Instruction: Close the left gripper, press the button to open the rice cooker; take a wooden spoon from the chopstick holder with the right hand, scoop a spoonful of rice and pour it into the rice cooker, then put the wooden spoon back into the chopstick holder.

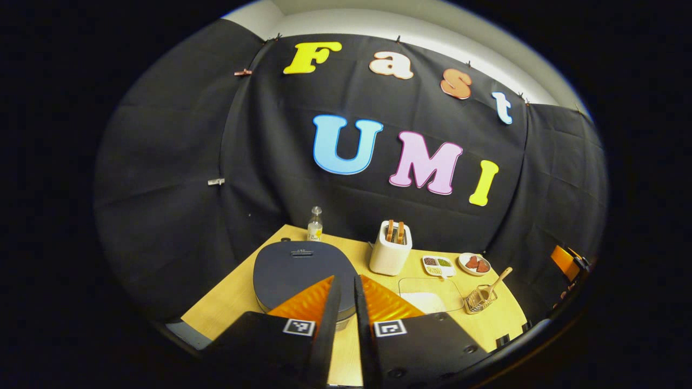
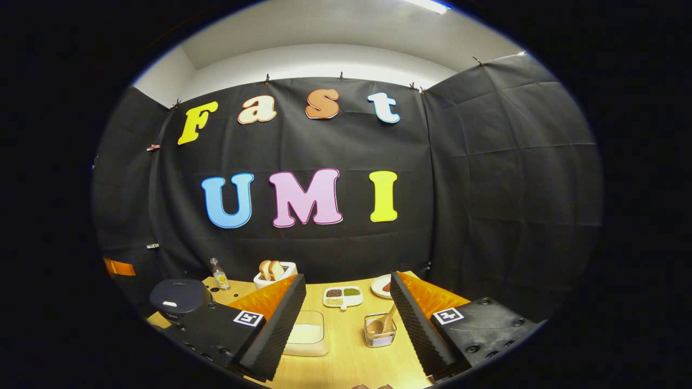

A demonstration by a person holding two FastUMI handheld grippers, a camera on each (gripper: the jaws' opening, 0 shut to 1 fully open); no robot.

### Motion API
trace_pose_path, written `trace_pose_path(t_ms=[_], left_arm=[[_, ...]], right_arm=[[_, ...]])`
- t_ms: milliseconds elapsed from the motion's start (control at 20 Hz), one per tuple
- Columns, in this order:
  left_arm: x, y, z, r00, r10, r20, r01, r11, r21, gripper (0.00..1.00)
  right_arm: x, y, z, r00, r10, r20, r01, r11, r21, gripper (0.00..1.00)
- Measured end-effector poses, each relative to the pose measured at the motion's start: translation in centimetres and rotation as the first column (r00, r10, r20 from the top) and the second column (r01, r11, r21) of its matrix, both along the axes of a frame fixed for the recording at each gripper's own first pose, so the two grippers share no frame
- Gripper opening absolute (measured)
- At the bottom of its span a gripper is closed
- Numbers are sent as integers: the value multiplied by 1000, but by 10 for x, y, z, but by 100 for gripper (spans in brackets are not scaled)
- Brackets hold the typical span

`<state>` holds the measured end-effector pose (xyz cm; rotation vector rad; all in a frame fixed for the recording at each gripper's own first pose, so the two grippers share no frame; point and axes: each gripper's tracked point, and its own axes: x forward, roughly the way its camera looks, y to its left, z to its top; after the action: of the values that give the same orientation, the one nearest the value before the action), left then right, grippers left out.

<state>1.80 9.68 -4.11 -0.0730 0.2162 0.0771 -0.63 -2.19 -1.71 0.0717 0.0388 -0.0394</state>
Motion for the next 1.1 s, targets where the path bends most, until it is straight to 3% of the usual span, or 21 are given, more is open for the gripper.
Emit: trace_pose_path(t_ms=[50, 100, 550, 750, 1100], left_arm=[[7, 6, -6, 999, 27, -20, -27, 1000, -2, 13], [10, 10, -10, 998, 49, -42, -49, 999, -9, 9], [65, 42, -80, 977, 137, -163, -153, 985, -86, 7], [81, 58, -103, 960, 193, -202, -212, 974, -79, 7], [86, 58, -123, 945, 230, -231, -250, 967, -59, 7]], right_arm=[[6, -3, -2, 1000, 4, 5, -4, 1000, -2, 98], [14, -7, -7, 1000, 10, -2, -10, 1000, -3, 98], [59, -20, -51, 993, 83, -87, -82, 997, 17, 98], [68, -31, -66, 990, 82, -115, -80, 997, 22, 98], [79, -30, -77, 985, 101, -136, -99, 995, 25, 98]])
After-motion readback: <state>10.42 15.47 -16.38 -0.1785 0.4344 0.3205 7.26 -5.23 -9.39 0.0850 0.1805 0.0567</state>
